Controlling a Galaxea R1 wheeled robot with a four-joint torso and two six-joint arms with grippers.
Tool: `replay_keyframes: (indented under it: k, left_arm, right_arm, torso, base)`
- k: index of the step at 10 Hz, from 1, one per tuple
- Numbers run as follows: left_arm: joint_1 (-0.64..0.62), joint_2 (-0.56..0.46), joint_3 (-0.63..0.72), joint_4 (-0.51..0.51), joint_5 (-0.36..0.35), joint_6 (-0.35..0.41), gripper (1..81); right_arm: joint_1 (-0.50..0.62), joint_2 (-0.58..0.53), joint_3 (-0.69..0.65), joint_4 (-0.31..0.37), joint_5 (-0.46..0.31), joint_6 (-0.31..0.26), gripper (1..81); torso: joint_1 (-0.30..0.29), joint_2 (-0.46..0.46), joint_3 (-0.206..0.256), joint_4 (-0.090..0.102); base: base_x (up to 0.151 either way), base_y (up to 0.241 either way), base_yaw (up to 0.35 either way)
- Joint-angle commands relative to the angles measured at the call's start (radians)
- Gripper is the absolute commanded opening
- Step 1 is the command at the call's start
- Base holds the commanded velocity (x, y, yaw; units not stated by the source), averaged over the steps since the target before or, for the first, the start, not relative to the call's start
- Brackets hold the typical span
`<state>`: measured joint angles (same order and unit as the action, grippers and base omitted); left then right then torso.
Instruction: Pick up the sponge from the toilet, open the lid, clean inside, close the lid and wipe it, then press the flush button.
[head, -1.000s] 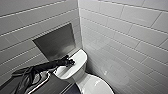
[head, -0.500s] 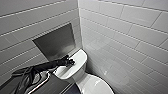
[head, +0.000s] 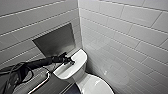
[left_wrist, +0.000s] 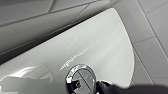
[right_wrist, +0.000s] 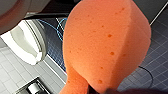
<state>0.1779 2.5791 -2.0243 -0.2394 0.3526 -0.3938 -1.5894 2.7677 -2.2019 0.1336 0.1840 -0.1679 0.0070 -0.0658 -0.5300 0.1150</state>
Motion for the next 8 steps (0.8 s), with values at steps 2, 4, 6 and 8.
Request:
replay_keyframes:
  k: [2,4,6,8]
  left_arm:
    - [-0.185,-0.264,0.418,0.040,0.095,0.003,1.0]
    - [-0.128,-0.382,0.609,0.080,0.117,0.003,1.0]
    - [0.007,-0.500,0.790,0.165,0.114,0.003,1.0]
    - [0.227,-0.585,0.894,0.288,0.103,0.004,1.0]
  right_arm:
    - [-0.019,-0.003,0.016,0.004,-0.087,-0.002,1.0]
    - [-0.012,-0.001,0.015,0.006,-0.087,0.001,1.0]
    - [-0.002,-0.004,0.013,0.008,-0.087,0.004,1.0]
    - [-0.002,0.002,0.001,0.004,-0.087,0.004,1.0]
  torso:
    - [0.000,0.000,0.000,0.000]
    - [0.000,0.000,0.000,0.000]
    - [0.000,0.000,0.000,0.000]
    - [0.000,0.000,0.000,0.000]
  base:
    - [0.000,0.000,0.000]
    - [0.000,0.000,0.000]
    - [0.000,0.000,0.000]
    - [0.000,0.000,0.000]
